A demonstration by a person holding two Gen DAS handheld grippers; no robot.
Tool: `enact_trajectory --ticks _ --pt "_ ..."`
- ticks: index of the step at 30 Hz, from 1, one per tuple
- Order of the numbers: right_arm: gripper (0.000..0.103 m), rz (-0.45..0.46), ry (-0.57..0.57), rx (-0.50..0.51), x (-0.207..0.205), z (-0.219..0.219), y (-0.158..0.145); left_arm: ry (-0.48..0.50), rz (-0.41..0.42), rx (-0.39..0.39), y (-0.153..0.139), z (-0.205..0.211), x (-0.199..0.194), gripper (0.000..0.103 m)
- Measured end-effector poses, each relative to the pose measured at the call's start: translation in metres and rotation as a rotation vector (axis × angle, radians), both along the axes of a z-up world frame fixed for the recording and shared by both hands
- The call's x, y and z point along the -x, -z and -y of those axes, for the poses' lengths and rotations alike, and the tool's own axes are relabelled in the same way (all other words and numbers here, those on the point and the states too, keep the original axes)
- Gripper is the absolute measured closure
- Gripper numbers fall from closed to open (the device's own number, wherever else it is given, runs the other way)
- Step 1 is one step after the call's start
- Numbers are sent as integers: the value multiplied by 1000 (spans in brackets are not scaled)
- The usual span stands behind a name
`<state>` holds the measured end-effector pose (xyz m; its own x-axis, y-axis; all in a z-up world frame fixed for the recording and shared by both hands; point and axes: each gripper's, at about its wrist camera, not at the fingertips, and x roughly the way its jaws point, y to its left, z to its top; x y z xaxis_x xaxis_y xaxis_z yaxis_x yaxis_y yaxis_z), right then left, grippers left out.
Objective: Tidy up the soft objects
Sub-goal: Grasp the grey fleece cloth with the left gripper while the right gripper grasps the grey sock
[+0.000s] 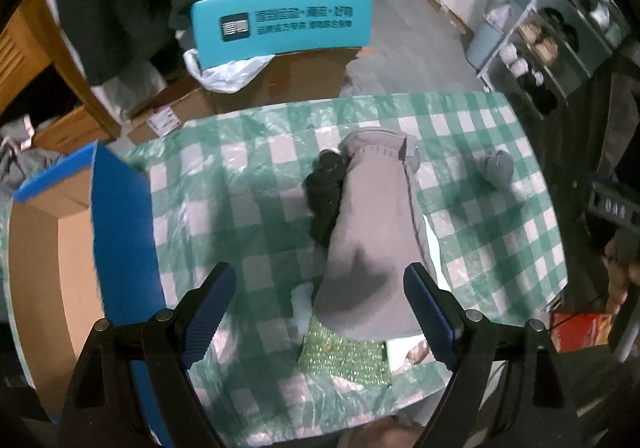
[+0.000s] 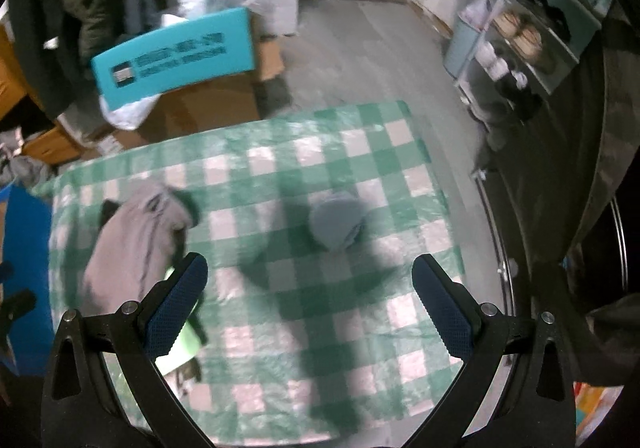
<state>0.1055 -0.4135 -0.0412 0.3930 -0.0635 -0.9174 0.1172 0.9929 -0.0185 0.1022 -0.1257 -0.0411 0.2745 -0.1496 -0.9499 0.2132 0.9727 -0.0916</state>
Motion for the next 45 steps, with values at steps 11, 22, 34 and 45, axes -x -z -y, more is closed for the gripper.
enact_trajectory --ticks 11,22,34,45 --pt "2 -88 113 -93 -41 35 46 31 -49 -22 41 16 -27 16" --pt "2 -162 140 -80 -58 50 83 51 -126 -16 74 15 -41 16" --pt "12 -201 117 -71 -64 47 104 58 -171 25 89 16 -43 16" --pt "63 -232 44 -81 -62 35 116 73 -184 73 90 20 -42 36"
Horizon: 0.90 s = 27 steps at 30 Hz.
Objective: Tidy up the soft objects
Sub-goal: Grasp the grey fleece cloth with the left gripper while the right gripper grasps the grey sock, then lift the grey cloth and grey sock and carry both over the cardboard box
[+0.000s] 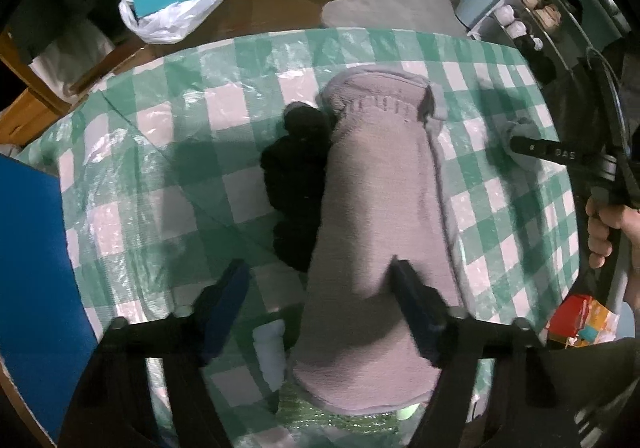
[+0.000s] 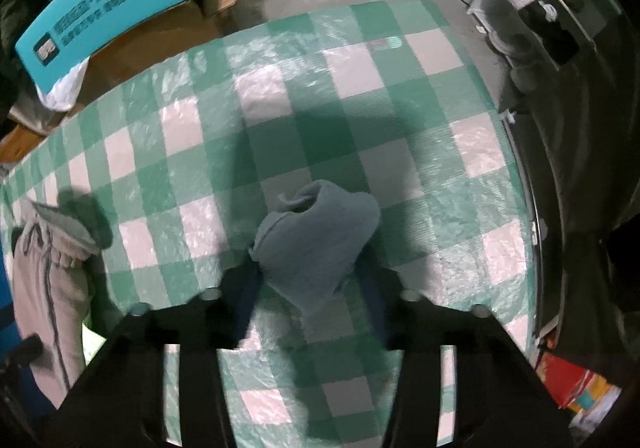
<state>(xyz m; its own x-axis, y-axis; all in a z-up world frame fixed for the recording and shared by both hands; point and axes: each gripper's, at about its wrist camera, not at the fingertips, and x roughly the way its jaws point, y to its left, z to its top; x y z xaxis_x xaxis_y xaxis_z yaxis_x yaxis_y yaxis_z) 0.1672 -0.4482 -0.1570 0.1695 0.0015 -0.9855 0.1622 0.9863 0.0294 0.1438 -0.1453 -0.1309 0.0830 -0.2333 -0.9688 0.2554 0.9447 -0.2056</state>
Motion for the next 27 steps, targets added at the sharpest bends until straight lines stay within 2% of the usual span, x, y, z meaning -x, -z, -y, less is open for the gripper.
enact_trajectory --ticks 2,4,11,17,27 --pt "71 1 -8 -7 2 -3 -1 8 -8 24 0 2 1 51" --pt "73 1 -14 -21 5 -7 -2 18 -15 46 -1 4 2 62" --pt "76 15 -50 -90 19 -31 -18 23 -23 76 -3 7 4 77" --pt "76 67 -110 -124 35 -54 -45 23 1 94 -11 5 6 86" --pt "76 119 -150 -87 51 -78 -70 46 110 85 -41 12 15 89"
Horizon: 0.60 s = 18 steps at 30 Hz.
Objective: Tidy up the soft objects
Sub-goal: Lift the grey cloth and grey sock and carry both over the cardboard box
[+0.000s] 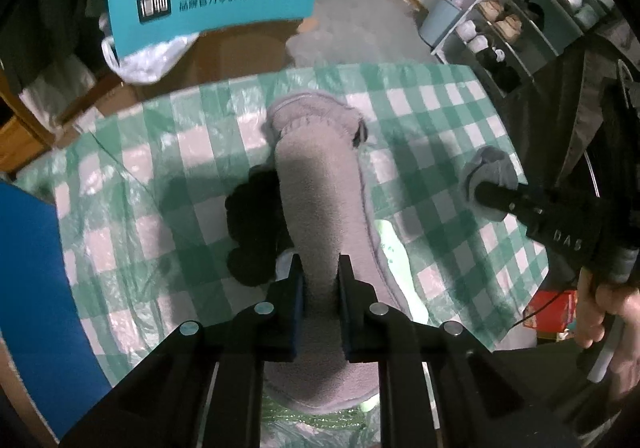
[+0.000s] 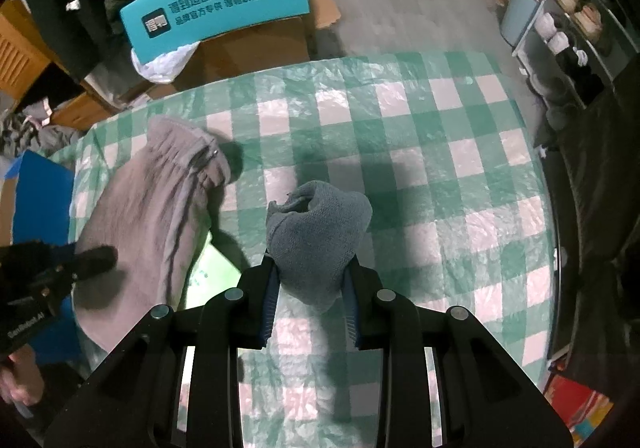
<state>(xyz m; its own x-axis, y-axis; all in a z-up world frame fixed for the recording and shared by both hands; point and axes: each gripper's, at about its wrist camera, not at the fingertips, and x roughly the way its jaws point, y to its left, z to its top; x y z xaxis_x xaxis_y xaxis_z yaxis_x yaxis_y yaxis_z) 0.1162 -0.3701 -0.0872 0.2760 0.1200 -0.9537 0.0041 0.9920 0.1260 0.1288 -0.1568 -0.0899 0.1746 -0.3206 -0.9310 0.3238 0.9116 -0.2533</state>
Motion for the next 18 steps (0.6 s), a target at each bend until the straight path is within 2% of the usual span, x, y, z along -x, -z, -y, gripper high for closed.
enact_trajectory --ticks 18 --pt "76 118 -106 9 32 -45 -40 15 212 -85 -60 -3 24 89"
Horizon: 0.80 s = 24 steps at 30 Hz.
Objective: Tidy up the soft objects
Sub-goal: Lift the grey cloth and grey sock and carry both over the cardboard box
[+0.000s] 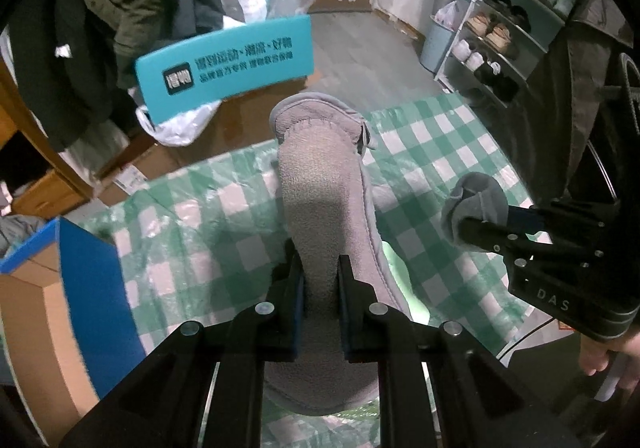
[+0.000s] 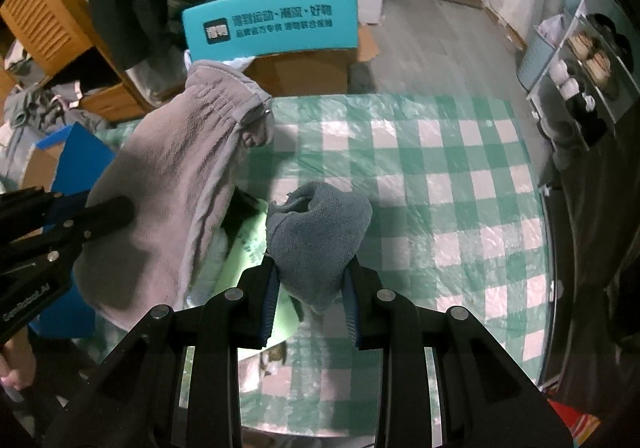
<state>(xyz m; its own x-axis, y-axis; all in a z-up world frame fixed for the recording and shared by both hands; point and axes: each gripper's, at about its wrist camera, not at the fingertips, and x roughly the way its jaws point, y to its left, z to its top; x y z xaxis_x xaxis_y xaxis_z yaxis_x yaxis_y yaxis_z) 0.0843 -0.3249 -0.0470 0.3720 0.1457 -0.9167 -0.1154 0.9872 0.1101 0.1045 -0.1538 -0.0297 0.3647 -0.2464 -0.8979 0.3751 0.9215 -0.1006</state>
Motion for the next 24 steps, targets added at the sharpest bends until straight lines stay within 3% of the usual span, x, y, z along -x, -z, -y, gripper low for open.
enact_trajectory --ticks 24 --pt "76 76 -184 -56 12 -90 -41 -136 104 0 -48 -85 37 89"
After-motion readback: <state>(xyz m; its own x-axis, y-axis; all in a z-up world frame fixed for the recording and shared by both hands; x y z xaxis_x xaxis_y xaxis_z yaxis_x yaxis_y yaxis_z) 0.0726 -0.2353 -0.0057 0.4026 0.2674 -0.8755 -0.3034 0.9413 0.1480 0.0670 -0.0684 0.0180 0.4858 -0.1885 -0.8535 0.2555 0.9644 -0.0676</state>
